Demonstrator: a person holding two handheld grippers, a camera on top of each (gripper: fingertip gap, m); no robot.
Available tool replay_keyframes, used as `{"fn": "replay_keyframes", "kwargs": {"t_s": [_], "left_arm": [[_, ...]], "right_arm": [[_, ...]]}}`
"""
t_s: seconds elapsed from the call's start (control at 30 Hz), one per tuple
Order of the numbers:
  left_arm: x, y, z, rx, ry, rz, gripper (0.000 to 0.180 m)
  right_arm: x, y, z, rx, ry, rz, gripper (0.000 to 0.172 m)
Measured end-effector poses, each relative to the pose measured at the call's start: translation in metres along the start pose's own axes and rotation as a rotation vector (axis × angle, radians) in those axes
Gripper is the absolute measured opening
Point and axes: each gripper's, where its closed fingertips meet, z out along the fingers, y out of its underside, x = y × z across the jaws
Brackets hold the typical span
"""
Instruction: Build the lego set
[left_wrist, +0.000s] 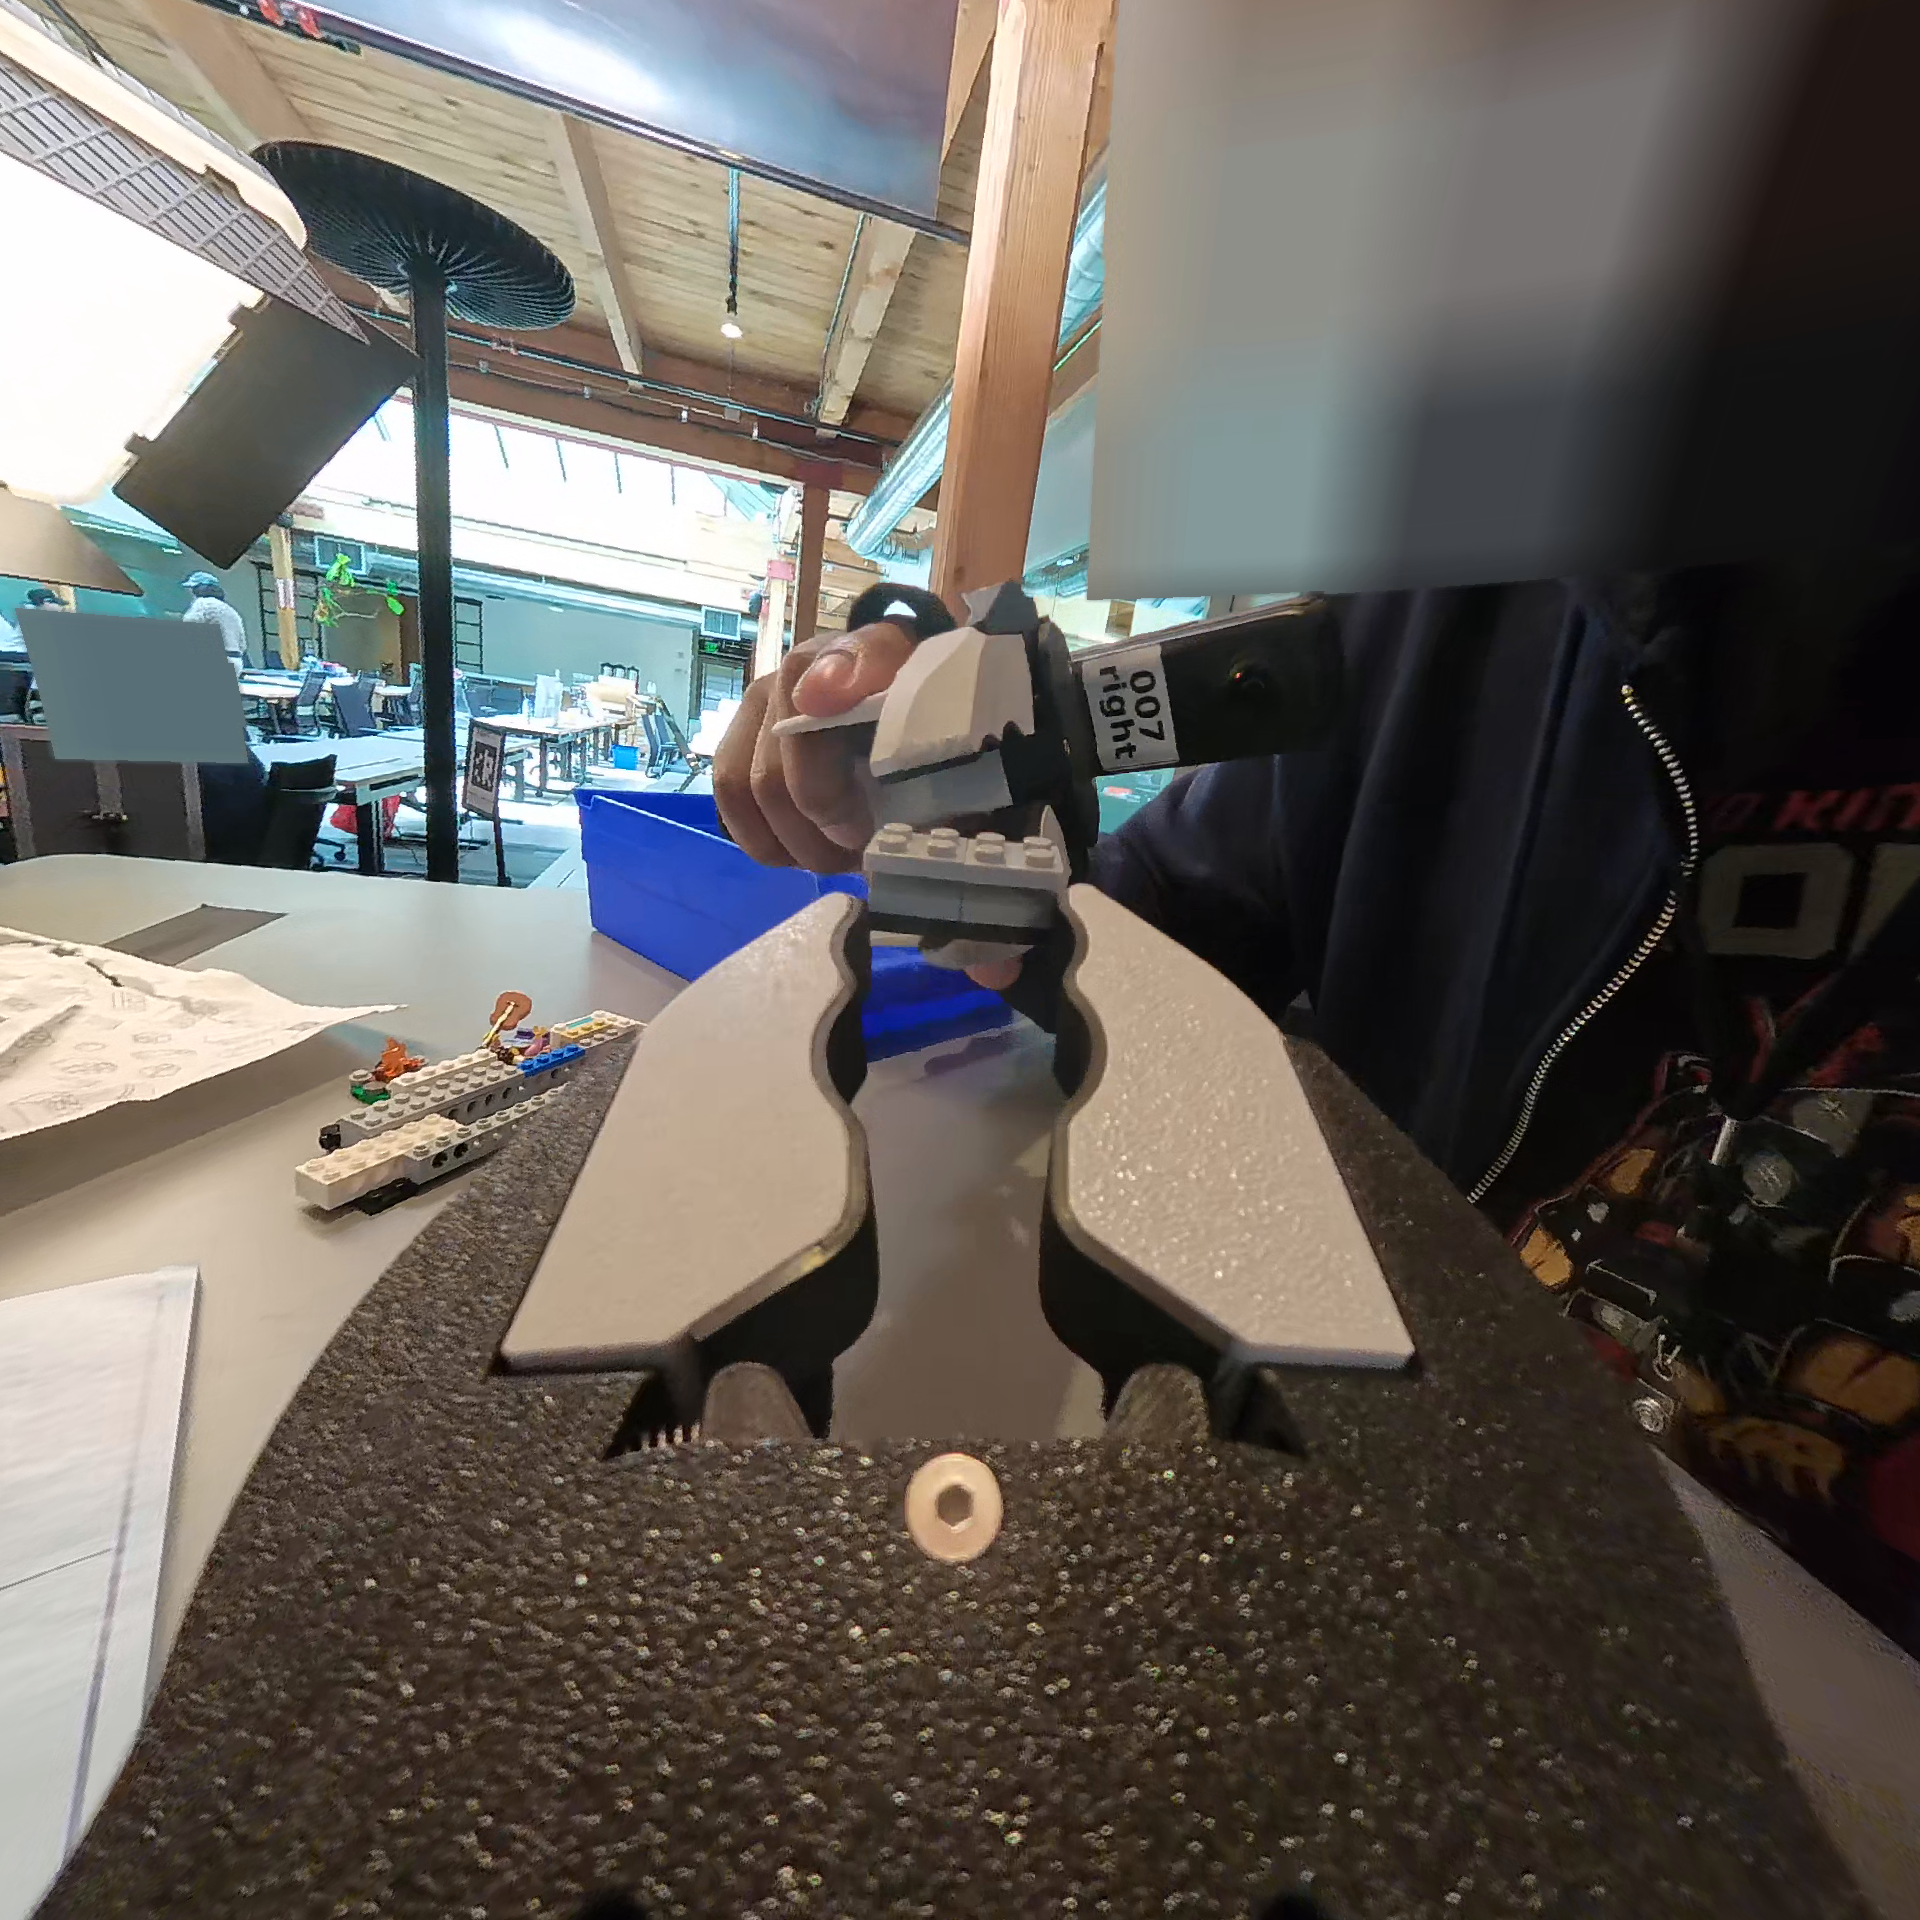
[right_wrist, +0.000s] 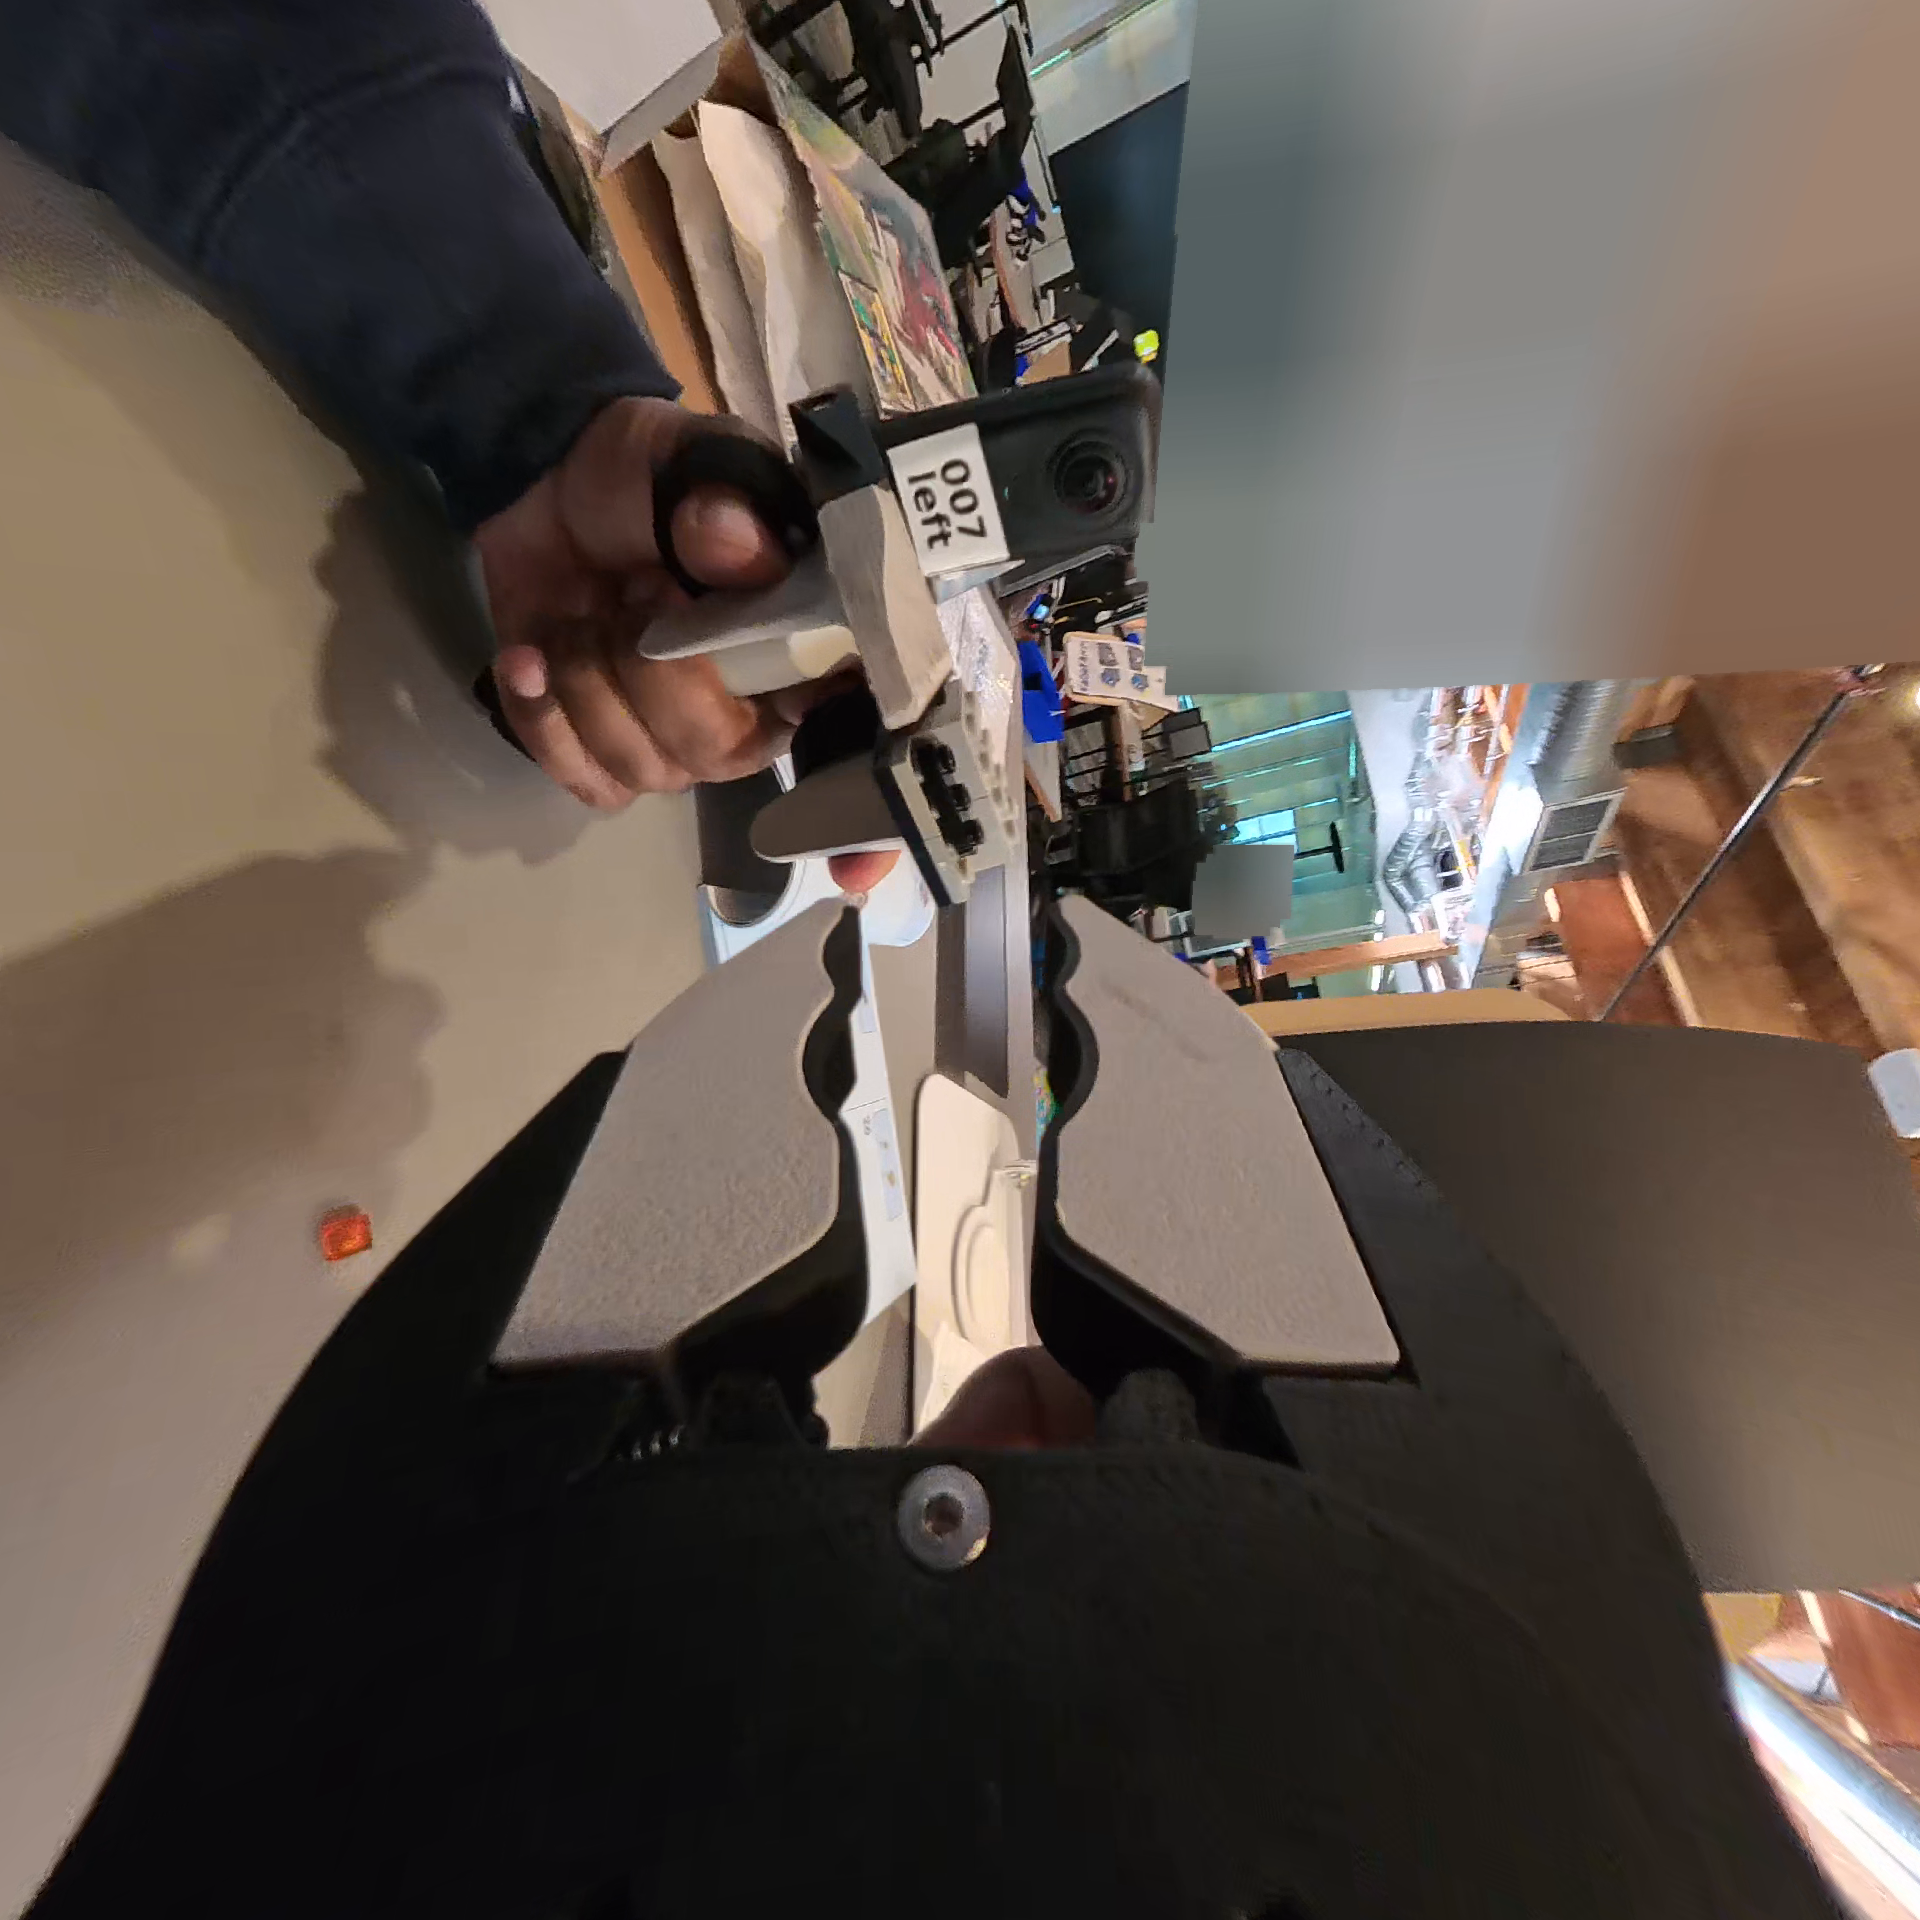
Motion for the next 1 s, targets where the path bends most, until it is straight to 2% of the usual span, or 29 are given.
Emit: {"fn": "replay_keyframes", "kwargs": {"t_s": [0.13,0.5,0.77,1.0], "left_arm": [[0.000,0.003,0.002,-0.014,0.001,0.002,0.033],[0.003,0.006,0.004,-0.032,0.015,0.002,0.033],[0.003,0.001,0.004,0.000,0.026,-0.012,0.033],[0.004,-0.001,0.004,0.016,0.035,-0.028,0.033]], "right_arm": [[-0.001,-0.003,-0.002,0.017,0.015,-0.025,0.028],[-0.007,-0.013,0.005,0.031,0.037,-0.078,0.028],[-0.003,-0.014,0.006,0.024,0.087,-0.109,0.018],[0.001,-0.015,0.006,0.018,0.116,-0.132,0.021]]}}
